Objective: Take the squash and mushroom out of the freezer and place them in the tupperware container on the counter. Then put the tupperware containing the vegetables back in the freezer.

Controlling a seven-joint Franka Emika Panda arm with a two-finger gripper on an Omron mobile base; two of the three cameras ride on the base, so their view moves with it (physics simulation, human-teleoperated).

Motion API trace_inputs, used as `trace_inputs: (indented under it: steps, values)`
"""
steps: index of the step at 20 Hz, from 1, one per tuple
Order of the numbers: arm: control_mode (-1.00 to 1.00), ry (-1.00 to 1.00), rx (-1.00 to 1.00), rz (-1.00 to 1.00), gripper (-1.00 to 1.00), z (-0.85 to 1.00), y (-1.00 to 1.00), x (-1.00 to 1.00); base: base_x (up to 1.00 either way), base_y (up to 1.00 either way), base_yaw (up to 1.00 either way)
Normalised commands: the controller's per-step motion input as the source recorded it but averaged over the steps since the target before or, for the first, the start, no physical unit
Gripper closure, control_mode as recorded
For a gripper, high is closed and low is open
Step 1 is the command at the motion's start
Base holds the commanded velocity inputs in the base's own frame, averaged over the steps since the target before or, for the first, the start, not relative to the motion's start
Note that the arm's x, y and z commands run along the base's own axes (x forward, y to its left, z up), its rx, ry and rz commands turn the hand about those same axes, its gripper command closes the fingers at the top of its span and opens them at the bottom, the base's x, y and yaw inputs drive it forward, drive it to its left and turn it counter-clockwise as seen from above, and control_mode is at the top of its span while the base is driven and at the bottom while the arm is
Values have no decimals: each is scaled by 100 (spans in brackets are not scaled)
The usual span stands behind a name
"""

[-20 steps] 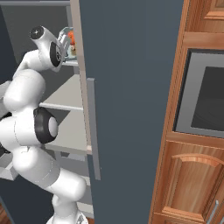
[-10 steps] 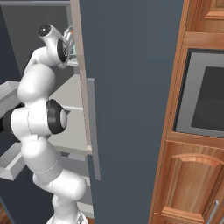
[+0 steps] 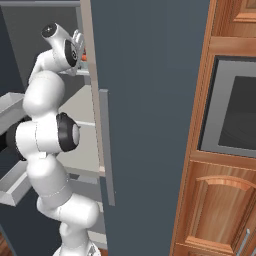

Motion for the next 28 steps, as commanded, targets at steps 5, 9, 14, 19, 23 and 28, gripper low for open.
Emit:
trace_inputs:
  steps: [5,9,14,19,23,28]
  values:
    - [-100,-22,0,0,-100,0,0,-42,0,0,0]
    - [-100,-28,0,0,-100,0,0,-78,0,0,0]
    - [-100,-27,0,0,-100,12,0,-95,0,0,0]
    - [-100,-18,6,0,-100,56,6,-100,0,0,0]
    - [-100,-8,9,0,-100,44,3,-100,0,0,0]
    - [-100,-3,11,0,-100,19,0,-100,0,0,0]
